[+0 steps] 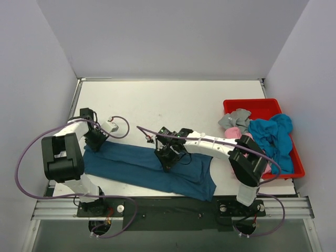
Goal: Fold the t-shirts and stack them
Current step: Fold the other side of the tshirt into a rectangle, then rotate the tshirt 90 degrees
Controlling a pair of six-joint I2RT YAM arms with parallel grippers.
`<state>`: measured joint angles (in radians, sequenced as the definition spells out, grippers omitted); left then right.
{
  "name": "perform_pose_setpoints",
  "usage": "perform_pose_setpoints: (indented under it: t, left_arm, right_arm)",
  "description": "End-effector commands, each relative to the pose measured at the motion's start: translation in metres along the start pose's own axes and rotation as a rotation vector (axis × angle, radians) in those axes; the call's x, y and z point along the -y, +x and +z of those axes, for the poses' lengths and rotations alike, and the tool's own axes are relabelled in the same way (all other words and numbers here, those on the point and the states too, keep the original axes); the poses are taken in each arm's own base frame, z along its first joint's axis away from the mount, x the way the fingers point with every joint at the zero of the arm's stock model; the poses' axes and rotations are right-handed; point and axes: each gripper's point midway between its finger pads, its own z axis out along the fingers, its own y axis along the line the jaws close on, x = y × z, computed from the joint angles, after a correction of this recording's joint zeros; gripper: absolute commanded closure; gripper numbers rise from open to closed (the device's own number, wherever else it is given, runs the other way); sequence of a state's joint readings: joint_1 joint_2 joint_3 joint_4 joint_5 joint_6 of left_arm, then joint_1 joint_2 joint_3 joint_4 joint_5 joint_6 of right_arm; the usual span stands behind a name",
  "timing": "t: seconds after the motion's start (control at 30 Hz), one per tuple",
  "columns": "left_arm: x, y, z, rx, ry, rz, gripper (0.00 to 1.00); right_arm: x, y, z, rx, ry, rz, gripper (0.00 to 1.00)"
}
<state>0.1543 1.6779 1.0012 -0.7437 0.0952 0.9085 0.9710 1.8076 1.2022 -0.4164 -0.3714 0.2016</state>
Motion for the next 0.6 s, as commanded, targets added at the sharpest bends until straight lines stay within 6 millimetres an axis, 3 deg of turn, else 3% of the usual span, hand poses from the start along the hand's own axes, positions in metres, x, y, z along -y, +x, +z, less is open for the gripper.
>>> perform_pose_setpoints:
  t: [0.0,0.03,0.2,0.3,0.47,0.57]
  left_arm:
    - [-0.001,-0.023,-0.023,0.107,0.017,0.000,0.81]
    - [-0.002,-0.024,-0.025,0.111,0.015,-0.002,0.81]
    - [-0.007,-0.034,-0.042,0.151,-0.009,-0.042,0.81]
    - [-0.013,-0.044,-0.049,0.180,-0.020,-0.065,0.78]
    - [-0.017,-0.056,-0.055,0.214,-0.010,-0.096,0.76]
    - [-0.017,-0.061,-0.058,0.225,0.000,-0.102,0.76]
  right_arm:
    - [-0.011,-0.034,-0.068,0.209,-0.054,0.055,1.00]
    - [0.000,-0.036,-0.073,0.233,-0.041,0.130,1.00]
    - [0.078,0.045,-0.069,0.148,0.220,0.484,1.00]
    - [0.088,0.077,-0.063,0.101,0.282,0.604,1.00]
    - [0.125,0.107,-0.051,0.007,0.417,0.761,1.00]
    - [0.158,0.107,-0.040,-0.068,0.500,0.806,1.00]
